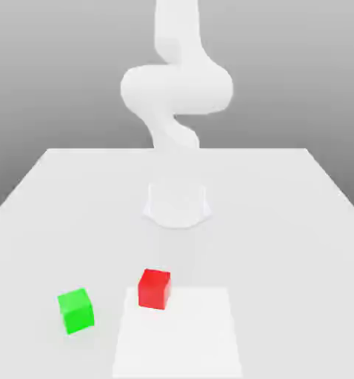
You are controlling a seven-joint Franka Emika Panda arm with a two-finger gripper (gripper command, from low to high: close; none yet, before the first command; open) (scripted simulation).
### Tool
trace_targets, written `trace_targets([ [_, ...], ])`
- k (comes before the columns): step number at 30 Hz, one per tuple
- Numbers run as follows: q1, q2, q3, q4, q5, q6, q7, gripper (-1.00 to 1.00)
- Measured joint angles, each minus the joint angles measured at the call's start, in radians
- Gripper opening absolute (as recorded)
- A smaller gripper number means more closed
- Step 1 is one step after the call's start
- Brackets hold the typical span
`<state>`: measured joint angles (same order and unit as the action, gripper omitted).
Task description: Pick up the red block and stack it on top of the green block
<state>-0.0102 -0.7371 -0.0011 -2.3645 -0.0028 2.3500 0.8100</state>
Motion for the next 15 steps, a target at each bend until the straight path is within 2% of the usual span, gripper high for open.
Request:
trace_targets([
  [15,-0.072,0.484,-0.022,-0.470,-0.013,0.370,0.071,0.00],
])
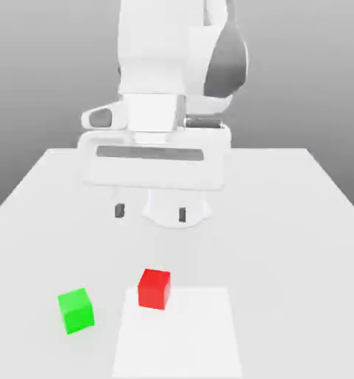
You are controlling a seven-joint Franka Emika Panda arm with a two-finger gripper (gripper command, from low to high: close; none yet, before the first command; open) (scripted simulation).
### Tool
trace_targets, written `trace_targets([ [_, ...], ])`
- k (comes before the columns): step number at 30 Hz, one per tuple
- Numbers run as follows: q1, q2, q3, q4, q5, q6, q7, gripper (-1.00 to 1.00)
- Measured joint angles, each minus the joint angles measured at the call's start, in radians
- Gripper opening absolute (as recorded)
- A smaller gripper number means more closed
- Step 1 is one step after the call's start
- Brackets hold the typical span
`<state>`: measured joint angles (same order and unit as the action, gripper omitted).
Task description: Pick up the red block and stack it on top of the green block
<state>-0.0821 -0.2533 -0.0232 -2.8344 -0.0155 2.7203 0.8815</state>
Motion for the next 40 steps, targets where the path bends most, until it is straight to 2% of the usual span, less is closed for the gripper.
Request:
trace_targets([
  [3,-0.007,0.174,-0.010,-0.068,0.007,0.131,0.006,0.00],
  [8,-0.019,0.384,0.005,-0.060,0.037,0.305,-0.012,0.00],
  [9,-0.024,0.420,0.010,-0.055,0.037,0.336,-0.012,-1.00],
  [16,-0.029,0.429,0.014,-0.054,0.033,0.344,-0.009,-1.00],
  [24,-0.036,0.177,0.002,-0.081,0.010,0.119,-0.004,-1.00],
  [31,-0.211,0.222,-0.135,0.131,0.008,-0.049,-0.272,-1.00],
  [36,-0.234,0.386,-0.107,0.163,0.069,0.082,-0.346,-1.00],
  [37,-0.238,0.412,-0.101,0.164,0.080,0.106,-0.354,1.00],
  [40,-0.238,0.412,-0.101,0.164,0.080,0.106,-0.354,1.00],
])
